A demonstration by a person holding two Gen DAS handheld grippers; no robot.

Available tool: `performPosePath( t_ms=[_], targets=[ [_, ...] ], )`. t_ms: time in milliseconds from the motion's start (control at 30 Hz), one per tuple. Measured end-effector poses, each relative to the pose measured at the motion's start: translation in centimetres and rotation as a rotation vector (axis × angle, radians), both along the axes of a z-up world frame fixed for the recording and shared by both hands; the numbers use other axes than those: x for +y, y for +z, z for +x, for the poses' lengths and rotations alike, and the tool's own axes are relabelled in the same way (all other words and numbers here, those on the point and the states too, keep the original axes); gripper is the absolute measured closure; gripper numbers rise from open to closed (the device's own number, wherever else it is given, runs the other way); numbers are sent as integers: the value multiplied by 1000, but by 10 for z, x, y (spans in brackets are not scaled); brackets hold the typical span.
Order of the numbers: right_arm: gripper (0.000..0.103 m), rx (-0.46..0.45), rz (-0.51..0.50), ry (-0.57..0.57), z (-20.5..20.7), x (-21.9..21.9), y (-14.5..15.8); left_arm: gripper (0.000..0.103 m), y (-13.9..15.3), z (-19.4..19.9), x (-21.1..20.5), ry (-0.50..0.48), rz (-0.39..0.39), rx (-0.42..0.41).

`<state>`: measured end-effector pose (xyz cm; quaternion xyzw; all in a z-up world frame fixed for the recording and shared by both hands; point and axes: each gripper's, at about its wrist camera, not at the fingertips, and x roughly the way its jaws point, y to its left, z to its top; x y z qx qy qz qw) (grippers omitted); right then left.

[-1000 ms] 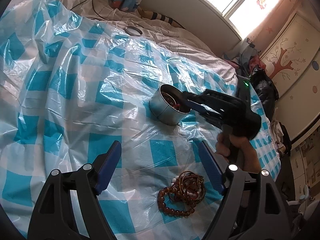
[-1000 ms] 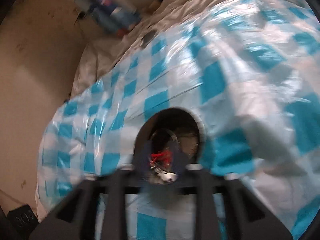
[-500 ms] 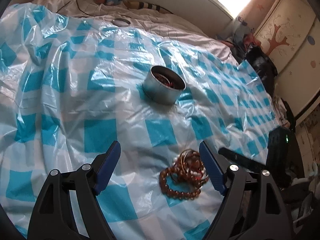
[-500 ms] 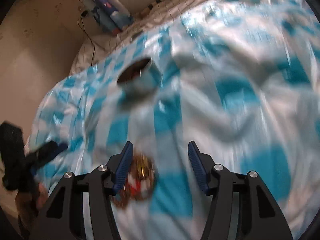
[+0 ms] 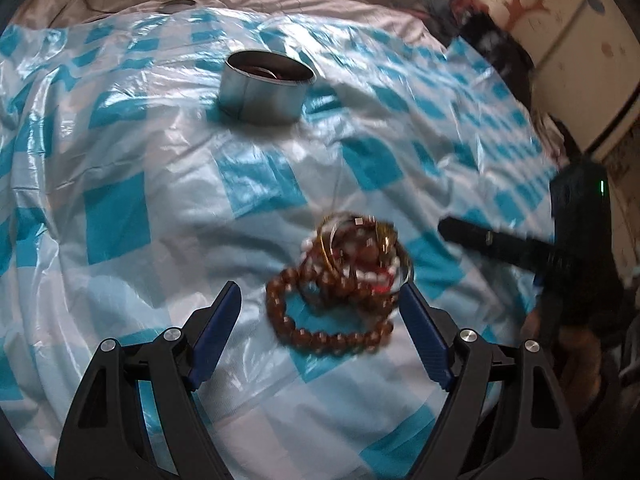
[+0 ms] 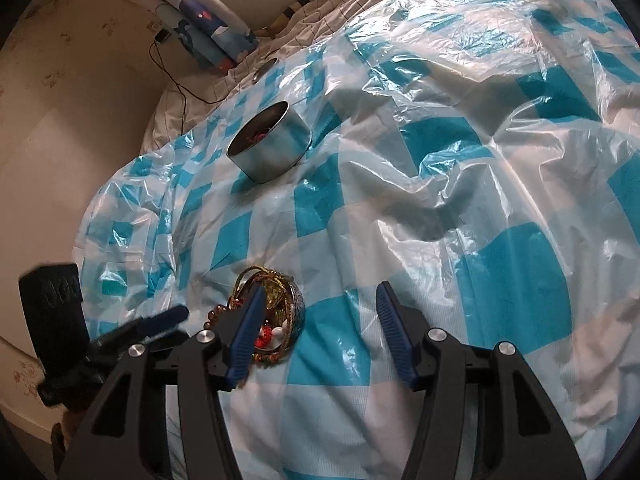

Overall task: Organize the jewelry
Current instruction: 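Move both tools back to the remaining amber bead bracelets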

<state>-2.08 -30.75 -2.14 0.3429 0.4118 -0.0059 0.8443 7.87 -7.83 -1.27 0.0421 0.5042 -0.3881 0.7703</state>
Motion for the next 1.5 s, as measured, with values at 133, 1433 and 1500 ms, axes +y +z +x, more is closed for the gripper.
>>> performPosePath(
  t_ms=[133,1433,1500],
  targets=[
    [47,-2,25,-6,0,-3,-2,26,-6,-10,-2,-40,56,-58],
    [46,-19,-385,192,30,70,10,79,-21,4,44,83,118,-49],
    [48,-7,-449,229,37,82,6,79,-22,3,43,82,121,-51]
  ],
)
